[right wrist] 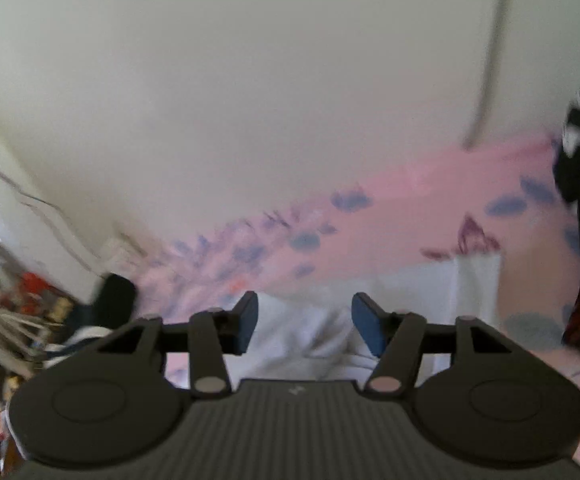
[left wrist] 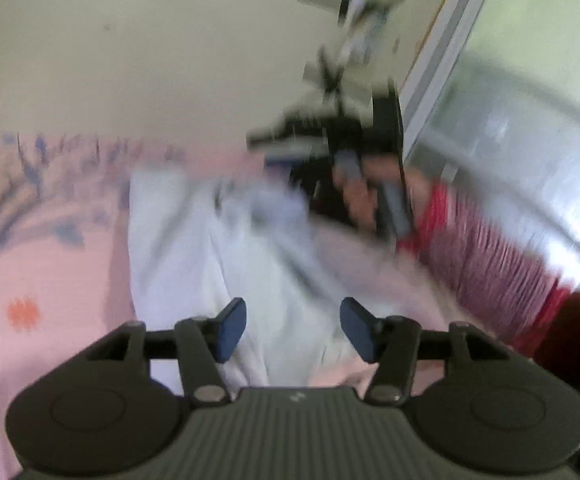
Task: Fold small clothes
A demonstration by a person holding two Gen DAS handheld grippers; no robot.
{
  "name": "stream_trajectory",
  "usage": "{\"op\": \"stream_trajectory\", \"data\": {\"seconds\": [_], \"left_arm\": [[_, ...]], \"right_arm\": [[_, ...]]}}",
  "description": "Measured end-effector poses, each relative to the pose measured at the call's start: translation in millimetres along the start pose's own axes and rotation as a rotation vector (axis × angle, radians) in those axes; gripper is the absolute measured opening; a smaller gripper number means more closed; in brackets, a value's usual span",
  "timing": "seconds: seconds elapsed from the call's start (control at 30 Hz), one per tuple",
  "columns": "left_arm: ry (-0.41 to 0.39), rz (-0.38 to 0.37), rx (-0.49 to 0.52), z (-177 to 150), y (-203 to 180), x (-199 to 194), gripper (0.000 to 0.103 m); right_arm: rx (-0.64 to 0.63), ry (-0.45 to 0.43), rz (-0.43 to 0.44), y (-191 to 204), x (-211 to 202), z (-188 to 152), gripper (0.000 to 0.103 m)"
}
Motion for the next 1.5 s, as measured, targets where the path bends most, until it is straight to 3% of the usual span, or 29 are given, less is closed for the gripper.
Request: {"op": "stream_trajectory", "data": {"seconds": [0.1, 0.13, 0.2, 0.23, 0.3, 0.4, 0.43, 0.47, 0.53, 0.6, 0.63, 0.67, 0.73, 0.87, 0.93, 1.0, 1.13, 1.17, 1.27, 1.3, 1.37, 1.4, 1.43, 1.47, 1.5], "left_arm": [[-0.086, 0.017, -0.049, 21.7, 13.5, 1.4, 0.048], [-0.084, 0.04, -0.07, 24.6, 21.3, 7.6, 0.044], [-0.055, 0.063, -0.099, 26.9, 32.8, 35.4, 0.025], [-0.026, 0.07, -0.108, 25.4, 37.7, 51.4, 0.022], [0.051, 0.092, -0.107, 18.6, 45.7, 86.1, 0.018], [0.14, 0.102, -0.096, 4.8, 44.6, 127.9, 0.015], [0.169, 0.102, -0.101, 0.8, 42.8, 140.9, 0.015], [0.186, 0.107, -0.089, -4.3, 41.9, 148.8, 0.015], [0.202, 0.12, -0.051, -10.0, 38.4, 152.7, 0.016], [0.241, 0.12, -0.049, -5.5, 37.7, 151.6, 0.016], [0.263, 0.102, -0.054, -0.5, 39.3, 150.5, 0.018], [0.273, 0.063, -0.066, 8.2, 40.1, 142.0, 0.028], [0.231, 0.031, -0.068, 35.3, 46.2, 132.0, 0.04], [0.11, 0.176, 0.037, 96.2, 78.8, 131.9, 0.054], [0.128, 0.215, 0.034, 111.9, 108.4, 158.5, 0.063], [0.16, 0.249, -0.015, 114.9, 141.6, 192.5, 0.084], [0.246, 0.263, -0.156, 93.6, 191.8, 250.4, 0.088], [0.252, 0.248, -0.18, 88.0, 196.8, 259.6, 0.086], [0.216, 0.211, -0.168, 86.2, 193.4, 269.1, 0.066], [0.218, 0.208, -0.161, 85.1, 189.2, 268.7, 0.046], [0.251, 0.188, -0.148, 79.6, 187.3, 272.7, 0.019], [0.25, 0.193, -0.144, 80.7, 187.2, 274.3, 0.017], [0.242, 0.197, -0.137, 83.5, 183.7, 271.3, 0.016], [0.228, 0.2, -0.126, 86.9, 179.9, 266.9, 0.016], [0.207, 0.201, -0.114, 93.3, 174.2, 258.8, 0.016]], "right_arm": [[-0.031, 0.044, 0.115, 26.4, -7.4, -13.2, 0.056], [-0.04, 0.067, 0.141, 34.9, -6.3, -16.8, 0.055], [-0.029, 0.123, 0.206, 50.5, 3.7, -32.8, 0.054], [-0.014, 0.155, 0.233, 57.1, 12.9, -43.1, 0.053], [0.001, 0.206, 0.233, 53.8, 29.2, -59.9, 0.052], [0.044, 0.273, 0.118, 17.1, 43.9, -79.5, 0.046], [0.063, 0.259, 0.085, -0.4, 41.3, -80.4, 0.016], [0.102, 0.262, 0.078, -16.0, 37.9, -79.1, 0.0], [0.2, 0.251, 0.08, -36.2, 27.3, -75.7, 0.0], [0.186, 0.215, 0.082, -40.7, 6.4, -62.6, 0.013], [0.173, 0.179, 0.08, -41.0, -5.4, -55.2, 0.045], [0.142, 0.131, 0.053, -42.5, -20.8, -42.9, 0.057], [0.063, 0.071, 0.026, -44.2, -40.9, -21.7, 0.056], [0.031, 0.031, -0.034, -64.3, -52.1, 6.9, 0.06], [0.04, 0.032, -0.065, -75.2, -40.4, 10.6, 0.061], [0.059, 0.029, -0.106, -90.0, -24.0, 10.6, 0.062], [0.099, 0.05, -0.111, -117.2, 3.0, 12.5, 0.062], [0.081, 0.05, -0.107, -117.0, 8.0, 12.3, 0.062], [0.021, 0.08, -0.098, -112.0, 23.7, 12.3, 0.065], [-0.002, 0.093, -0.107, -110.6, 27.8, 11.1, 0.065], [-0.056, 0.109, -0.131, -107.0, 35.6, 9.6, 0.061], [-0.086, 0.123, -0.125, -103.0, 40.1, 7.9, 0.053], [-0.094, 0.14, -0.115, -100.6, 44.6, 6.0, 0.025], [-0.104, 0.146, -0.121, -96.4, 45.5, 3.9, 0.009], [-0.123, 0.138, -0.118, -90.9, 43.9, 3.1, 0.008]]}}
Point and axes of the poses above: each gripper's, at about its wrist camera, not at the fingertips, and x roughly the way its jaws point, y to its left, z to its top, the point moved 5 cm from there along x, roughly the way its jaws point, and after that the axes turned 6 degrees about -y, right-handed, at the moved point
